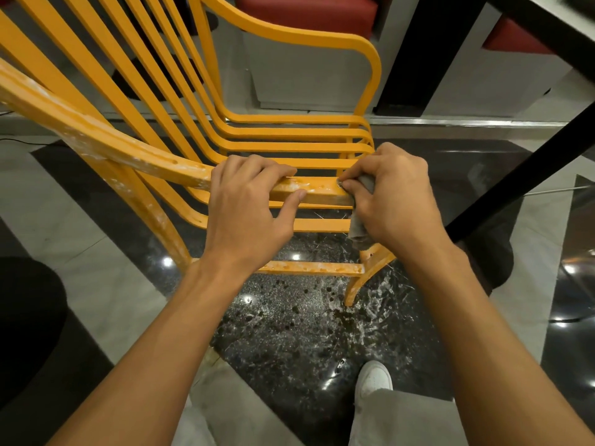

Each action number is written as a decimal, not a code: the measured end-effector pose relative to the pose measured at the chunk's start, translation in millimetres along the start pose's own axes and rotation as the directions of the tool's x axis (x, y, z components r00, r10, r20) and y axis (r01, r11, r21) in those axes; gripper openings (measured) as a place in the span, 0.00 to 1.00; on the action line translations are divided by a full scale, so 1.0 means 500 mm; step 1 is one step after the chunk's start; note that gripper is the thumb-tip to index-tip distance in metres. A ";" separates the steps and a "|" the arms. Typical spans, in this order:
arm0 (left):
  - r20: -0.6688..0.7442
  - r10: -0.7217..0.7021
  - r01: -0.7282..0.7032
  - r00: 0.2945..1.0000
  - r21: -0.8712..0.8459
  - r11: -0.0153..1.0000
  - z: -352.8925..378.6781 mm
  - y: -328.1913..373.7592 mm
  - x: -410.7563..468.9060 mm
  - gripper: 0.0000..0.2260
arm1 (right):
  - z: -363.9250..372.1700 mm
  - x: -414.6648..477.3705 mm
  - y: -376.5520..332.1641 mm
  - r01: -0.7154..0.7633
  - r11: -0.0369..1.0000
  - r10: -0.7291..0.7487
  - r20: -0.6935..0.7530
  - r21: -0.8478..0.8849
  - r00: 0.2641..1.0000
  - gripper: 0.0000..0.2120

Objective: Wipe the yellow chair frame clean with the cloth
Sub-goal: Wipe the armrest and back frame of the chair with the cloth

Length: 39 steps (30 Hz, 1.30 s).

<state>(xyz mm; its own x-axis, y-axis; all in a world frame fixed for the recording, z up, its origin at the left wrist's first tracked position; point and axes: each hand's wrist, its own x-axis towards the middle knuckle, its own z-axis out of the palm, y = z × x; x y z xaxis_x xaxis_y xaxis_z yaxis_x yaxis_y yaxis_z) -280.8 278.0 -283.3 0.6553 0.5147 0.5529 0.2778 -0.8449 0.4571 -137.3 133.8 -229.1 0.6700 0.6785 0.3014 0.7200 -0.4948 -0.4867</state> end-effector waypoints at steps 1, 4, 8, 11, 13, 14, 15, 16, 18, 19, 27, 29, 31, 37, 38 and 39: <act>-0.001 0.004 -0.004 1.000 0.008 1.000 -0.001 -0.002 -0.001 0.17 | 0.001 -0.001 -0.001 0.012 1.000 -0.012 0.024 -0.003 1.000 0.03; 0.008 0.002 -0.002 1.000 0.012 1.000 -0.004 -0.006 -0.001 0.16 | -0.020 0.006 0.010 -0.021 0.998 0.014 0.116 0.055 0.993 0.03; 0.010 -0.006 0.006 1.000 0.008 1.000 -0.002 -0.005 0.000 0.16 | -0.007 0.004 0.004 -0.010 1.000 0.010 0.016 -0.011 1.000 0.03; 0.012 -0.002 0.002 1.000 0.011 1.000 -0.003 -0.003 0.000 0.16 | 0.013 -0.003 -0.011 0.078 0.997 -0.078 0.017 -0.006 0.997 0.04; 0.016 0.001 -0.002 1.000 0.005 1.000 -0.004 -0.005 -0.001 0.16 | 0.003 0.001 -0.003 0.070 0.997 -0.072 0.091 0.024 0.993 0.03; 0.016 0.002 -0.002 1.000 0.002 1.000 -0.005 -0.007 -0.001 0.15 | -0.005 0.004 0.003 0.047 0.998 -0.050 0.108 0.031 0.993 0.03; 0.017 0.003 -0.003 1.000 0.002 1.000 -0.007 -0.009 -0.002 0.16 | -0.011 0.006 0.008 0.023 0.999 -0.026 0.097 0.029 0.995 0.03; 0.016 0.002 -0.002 1.000 0.004 1.000 -0.007 -0.010 -0.002 0.16 | -0.012 0.007 0.010 0.006 1.000 -0.008 0.067 0.019 0.998 0.03; 0.013 0.001 -0.002 1.000 0.009 1.000 -0.009 -0.012 -0.003 0.16 | -0.001 0.003 0.002 0.007 1.000 -0.007 0.012 -0.003 1.000 0.03; 0.012 0.003 -0.003 1.000 0.013 1.000 -0.010 -0.012 -0.002 0.16 | 0.006 0.001 -0.005 0.027 1.000 -0.027 0.007 -0.002 1.000 0.03; 0.017 -0.002 0.002 1.000 0.018 1.000 -0.013 -0.019 -0.002 0.16 | -0.003 0.011 0.001 -0.008 0.999 0.006 0.066 0.038 0.998 0.02; 0.019 -0.001 0.001 1.000 0.022 1.000 -0.014 -0.018 -0.002 0.16 | 0.013 0.006 -0.011 0.035 0.999 -0.035 0.011 0.024 0.999 0.03; 0.021 0.000 0.000 1.000 0.024 1.000 -0.014 -0.018 -0.003 0.16 | 0.023 0.004 -0.020 0.089 0.996 -0.090 0.029 0.027 0.996 0.04; 0.015 -0.006 0.005 1.000 0.032 0.999 -0.019 -0.018 -0.002 0.16 | -0.003 0.014 -0.006 0.016 0.999 -0.019 0.085 0.029 0.996 0.02; 0.013 -0.006 0.005 1.000 0.035 0.999 -0.020 -0.018 -0.002 0.16 | 0.004 0.012 -0.010 0.029 1.000 -0.030 0.050 0.009 0.998 0.02; 0.011 -0.006 0.006 1.000 0.036 0.999 -0.020 -0.019 -0.002 0.16 | 0.012 0.008 -0.017 0.053 0.999 -0.053 0.027 -0.011 0.998 0.03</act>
<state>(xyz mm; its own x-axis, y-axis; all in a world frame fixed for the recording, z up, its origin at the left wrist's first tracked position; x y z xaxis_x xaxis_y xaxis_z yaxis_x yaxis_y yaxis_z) -291.0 286.9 -281.0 0.6612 0.5182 0.5425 0.3069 -0.8467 0.4346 -141.8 144.1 -228.6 0.6261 0.7179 0.3043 0.7562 -0.4639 -0.4614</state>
